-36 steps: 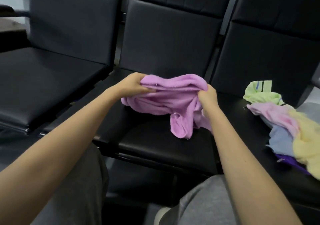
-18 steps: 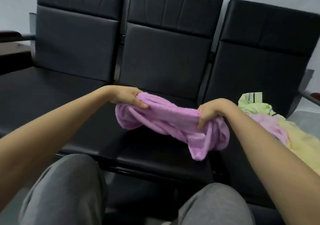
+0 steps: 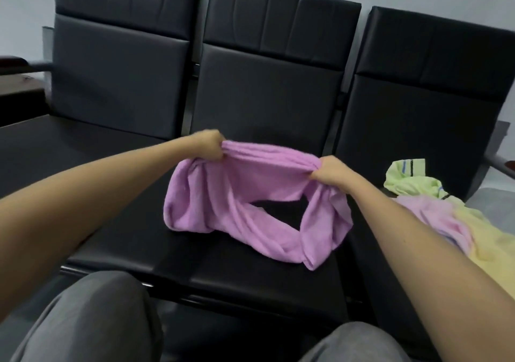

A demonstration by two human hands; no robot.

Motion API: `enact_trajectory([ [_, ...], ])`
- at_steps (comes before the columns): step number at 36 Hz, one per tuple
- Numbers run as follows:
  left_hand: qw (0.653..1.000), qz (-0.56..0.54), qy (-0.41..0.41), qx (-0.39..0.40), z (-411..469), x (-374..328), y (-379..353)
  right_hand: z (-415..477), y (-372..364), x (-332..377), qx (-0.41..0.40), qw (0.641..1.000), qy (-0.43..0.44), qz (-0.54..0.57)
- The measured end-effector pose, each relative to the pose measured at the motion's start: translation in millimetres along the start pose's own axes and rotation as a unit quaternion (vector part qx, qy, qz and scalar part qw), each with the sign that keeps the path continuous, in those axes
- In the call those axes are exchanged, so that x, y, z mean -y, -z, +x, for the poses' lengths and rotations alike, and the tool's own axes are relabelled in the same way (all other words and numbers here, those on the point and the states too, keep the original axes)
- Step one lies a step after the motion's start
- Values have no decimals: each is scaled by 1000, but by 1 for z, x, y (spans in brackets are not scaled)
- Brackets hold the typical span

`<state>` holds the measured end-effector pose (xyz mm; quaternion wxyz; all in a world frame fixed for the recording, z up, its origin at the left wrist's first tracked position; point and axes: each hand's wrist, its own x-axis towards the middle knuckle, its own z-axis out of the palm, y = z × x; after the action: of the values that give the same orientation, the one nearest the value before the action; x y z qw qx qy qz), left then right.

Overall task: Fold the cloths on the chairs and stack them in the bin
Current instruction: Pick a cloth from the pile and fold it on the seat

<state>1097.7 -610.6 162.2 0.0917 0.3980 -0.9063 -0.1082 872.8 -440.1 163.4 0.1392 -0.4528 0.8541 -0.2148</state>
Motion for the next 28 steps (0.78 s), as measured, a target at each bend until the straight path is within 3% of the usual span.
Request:
enact_trajectory([
  [3, 976, -82, 11, -203, 21, -13, 29, 4, 6, 16, -177, 983, -9, 41],
  [6, 904, -213, -38, -369, 32, -34, 54, -4, 17, 38, -332, 942, 21, 49],
  [9, 842, -287, -107, -444, 33, -44, 47, -11, 25, 46, -426, 902, 73, 5],
  [11, 850, -246, -100, -455, 35, -38, 25, -13, 24, 46, -411, 906, 99, -19],
  [13, 920, -110, -47, -374, 35, -28, 1, -15, 15, 45, -310, 943, 116, -40],
  [15, 982, 70, 51, -166, 27, -21, -28, -17, -1, 44, -163, 978, 108, -73],
  [17, 981, 160, 103, 36, 16, -15, -56, -18, -20, 41, -37, 993, 110, -35],
  [19, 975, 143, 75, 153, 8, -13, -77, -16, -42, 36, 26, 994, 104, 31],
  [20, 979, 112, 46, 167, 2, -16, -82, -15, -53, 34, 55, 991, 97, 71],
  [22, 993, 27, -20, 109, -15, -28, -88, -16, -74, 29, 152, 964, 64, 209],
  [24, 989, -104, -93, 47, -32, -44, -92, -22, -91, 30, 229, 890, 13, 395],
  [26, 952, -259, -139, 79, -52, -53, -98, -24, -103, 26, 241, 819, -34, 519],
  [28, 932, -301, -166, 117, -65, -51, -106, -24, -113, 21, 205, 820, -64, 531],
])
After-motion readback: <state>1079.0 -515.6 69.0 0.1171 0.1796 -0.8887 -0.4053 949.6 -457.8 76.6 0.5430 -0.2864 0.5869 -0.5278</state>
